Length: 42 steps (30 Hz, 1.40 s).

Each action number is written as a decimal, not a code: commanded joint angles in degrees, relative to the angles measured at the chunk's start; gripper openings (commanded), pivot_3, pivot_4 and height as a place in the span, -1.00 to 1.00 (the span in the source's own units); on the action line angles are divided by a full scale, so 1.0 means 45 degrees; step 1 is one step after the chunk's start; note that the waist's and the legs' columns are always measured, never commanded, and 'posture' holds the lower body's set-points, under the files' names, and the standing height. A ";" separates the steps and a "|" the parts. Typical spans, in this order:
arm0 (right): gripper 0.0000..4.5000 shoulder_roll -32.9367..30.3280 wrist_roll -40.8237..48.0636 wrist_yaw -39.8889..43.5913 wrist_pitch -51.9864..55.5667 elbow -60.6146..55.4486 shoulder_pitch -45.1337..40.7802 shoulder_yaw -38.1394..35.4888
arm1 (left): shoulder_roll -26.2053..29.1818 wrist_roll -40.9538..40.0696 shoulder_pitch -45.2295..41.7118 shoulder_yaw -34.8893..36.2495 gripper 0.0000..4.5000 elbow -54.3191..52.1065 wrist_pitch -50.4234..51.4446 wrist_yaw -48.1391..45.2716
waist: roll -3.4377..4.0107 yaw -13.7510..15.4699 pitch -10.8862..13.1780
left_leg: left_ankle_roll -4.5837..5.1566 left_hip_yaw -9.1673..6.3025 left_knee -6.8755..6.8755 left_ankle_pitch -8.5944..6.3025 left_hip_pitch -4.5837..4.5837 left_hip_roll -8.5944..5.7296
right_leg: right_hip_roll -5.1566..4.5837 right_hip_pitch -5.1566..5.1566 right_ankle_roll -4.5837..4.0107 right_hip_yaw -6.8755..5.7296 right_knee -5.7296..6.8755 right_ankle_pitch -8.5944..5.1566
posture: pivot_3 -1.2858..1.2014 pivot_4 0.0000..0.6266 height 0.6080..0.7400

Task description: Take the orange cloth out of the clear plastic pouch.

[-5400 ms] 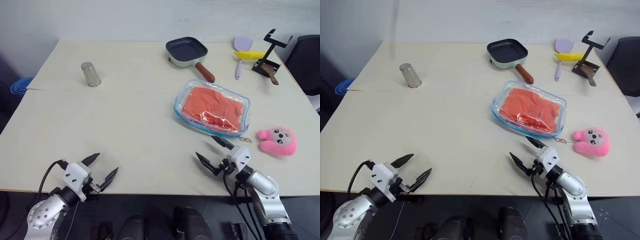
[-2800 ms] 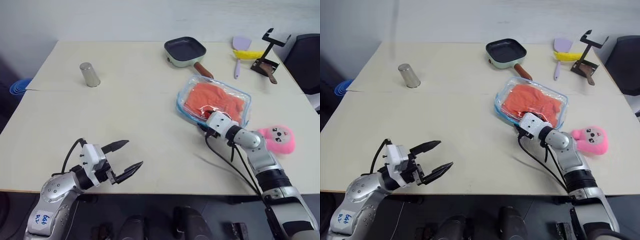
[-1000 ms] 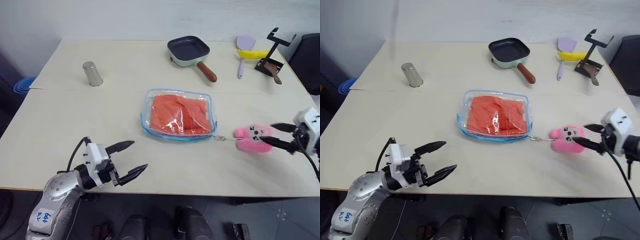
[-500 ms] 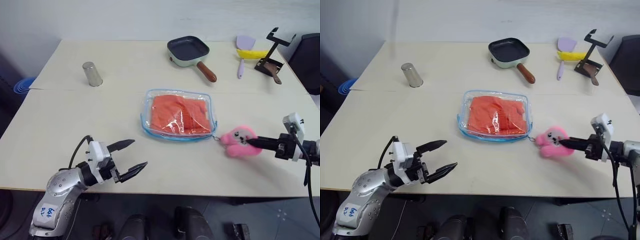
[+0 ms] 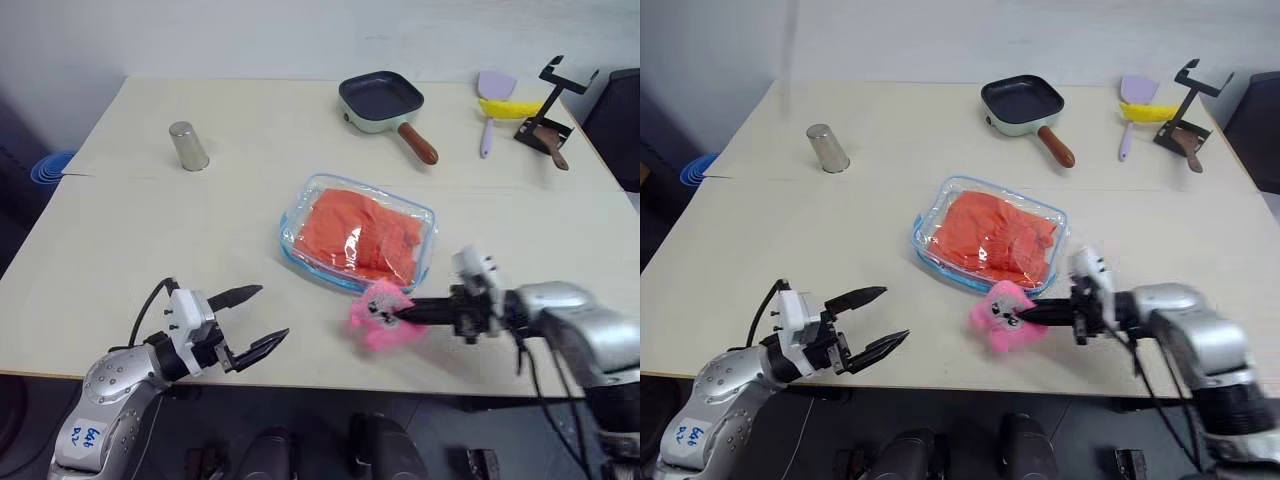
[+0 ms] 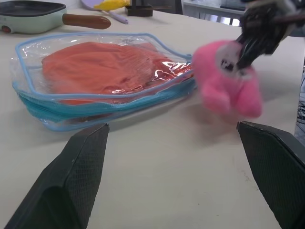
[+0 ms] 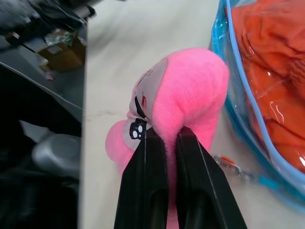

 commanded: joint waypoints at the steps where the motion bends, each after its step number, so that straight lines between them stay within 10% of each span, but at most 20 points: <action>1: -0.74 0.0456 -0.0576 0.0479 -0.2688 0.0476 -0.0213 -0.0091 | 0.0079 -0.0229 -0.0152 0.0024 1.00 -0.0514 0.0072 0.0061 | 0.0005 0.0006 0.0003 | 0.0001 0.0001 0.0000 0.0001 -0.0003 -0.0003 | -0.0001 -0.0006 0.0000 0.0001 0.0008 0.0000 | 0.03 -0.52 1.00; 12: 0.84 -0.1053 0.0458 0.1908 -0.3321 -0.0495 -0.0174 -0.1180 | 0.0253 -0.0825 -0.0362 0.0024 1.00 -0.0687 0.1200 -0.0005 | 0.0008 -0.0002 0.0009 | 0.0001 -0.0002 0.0003 0.0005 0.0003 0.0001 | -0.0001 -0.0002 0.0002 -0.0002 0.0017 0.0001 | 0.03 -0.52 1.00; 18: 0.84 -0.3286 -0.0743 0.3253 -0.5486 0.1613 -0.0401 -0.1961 | 0.0726 -0.1609 -0.0778 0.0025 1.00 -0.0781 0.2361 -0.0246 | 0.0000 0.0026 0.0010 | 0.0008 -0.0023 0.0005 0.0001 0.0007 0.0001 | -0.0006 0.0019 0.0001 -0.0012 -0.0007 0.0001 | 0.03 -0.52 1.00; 31: 0.84 -0.1003 -0.7545 -0.0555 -1.6738 1.0928 -0.5982 0.1098 | -0.0387 0.0288 -0.5052 -0.4038 1.00 0.2047 0.3541 -0.0059 | -0.0006 -0.0159 0.0018 | -0.0027 0.0031 0.0019 0.0038 0.0053 -0.0002 | 0.0021 0.0033 0.0001 0.0008 0.0041 0.0001 | 0.03 -0.52 1.00; 37: 0.13 -0.0696 -0.7884 -0.0781 -1.7826 1.2380 -0.6792 0.1858 | -0.1945 0.1218 -0.6540 -0.5098 1.00 0.3753 0.3396 0.0083 | -0.0010 -0.0033 0.0019 | -0.0020 0.0015 0.0026 0.0042 0.0024 -0.0001 | 0.0020 0.0030 0.0006 -0.0010 0.0075 0.0003 | 0.03 -0.52 1.00; 42: -0.63 -0.0754 -0.7745 -0.0676 -1.8306 1.2775 -0.6782 0.2063 | -0.2865 0.1164 -0.7007 -0.5275 0.51 0.4488 0.3513 -0.0135 | -0.0009 -0.0039 0.0019 | -0.0016 0.0010 0.0032 0.0044 0.0016 0.0000 | 0.0018 0.0028 0.0008 -0.0015 0.0080 0.0004 | 0.03 -0.52 1.00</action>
